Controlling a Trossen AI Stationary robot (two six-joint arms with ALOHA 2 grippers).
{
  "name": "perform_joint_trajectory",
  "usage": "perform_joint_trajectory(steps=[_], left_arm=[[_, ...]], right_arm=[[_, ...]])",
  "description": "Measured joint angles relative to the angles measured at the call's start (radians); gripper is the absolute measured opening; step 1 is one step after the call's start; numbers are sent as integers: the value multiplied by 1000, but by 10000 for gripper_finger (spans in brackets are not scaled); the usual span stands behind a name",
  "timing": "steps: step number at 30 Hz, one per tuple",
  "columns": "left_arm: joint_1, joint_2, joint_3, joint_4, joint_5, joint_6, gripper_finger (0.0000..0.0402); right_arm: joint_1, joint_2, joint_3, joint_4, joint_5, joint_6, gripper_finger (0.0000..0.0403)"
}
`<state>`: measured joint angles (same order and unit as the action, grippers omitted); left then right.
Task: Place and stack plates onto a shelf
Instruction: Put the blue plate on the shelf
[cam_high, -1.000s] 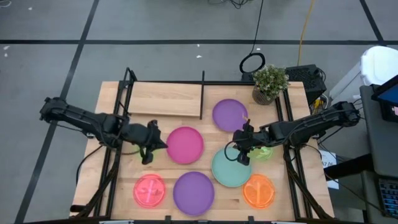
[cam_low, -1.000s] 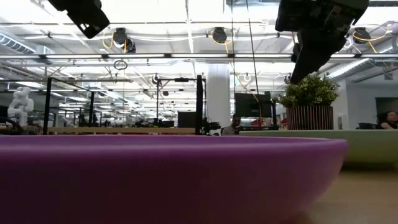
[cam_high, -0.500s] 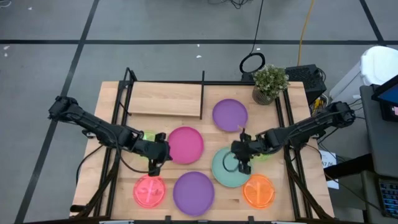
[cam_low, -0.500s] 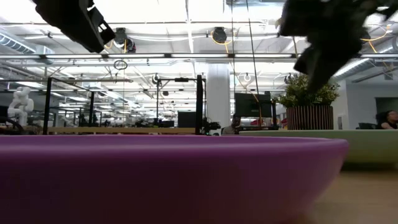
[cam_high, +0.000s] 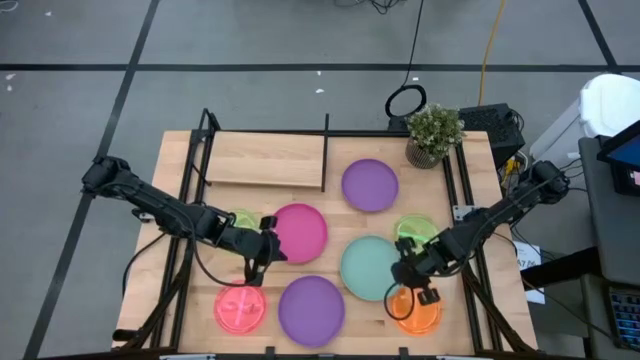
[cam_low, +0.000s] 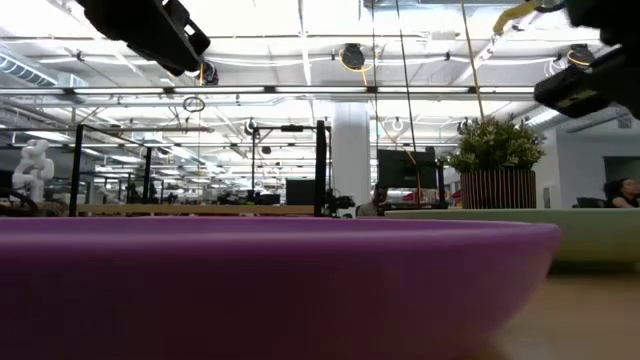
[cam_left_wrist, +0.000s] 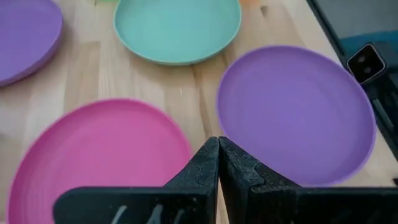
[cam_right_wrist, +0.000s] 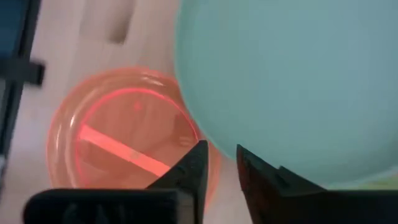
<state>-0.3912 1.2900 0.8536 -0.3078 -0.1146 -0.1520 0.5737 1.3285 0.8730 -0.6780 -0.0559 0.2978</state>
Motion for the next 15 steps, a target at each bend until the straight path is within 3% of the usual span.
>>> perform_joint_trajectory(steps=[8,15], left_arm=[[0,0,0,11,0,-8,15],[0,0,0,20,0,-14,15]], right_arm=[[14,0,-49,24,2,-342,132],[13,0,-110,39,82,-483,134]])
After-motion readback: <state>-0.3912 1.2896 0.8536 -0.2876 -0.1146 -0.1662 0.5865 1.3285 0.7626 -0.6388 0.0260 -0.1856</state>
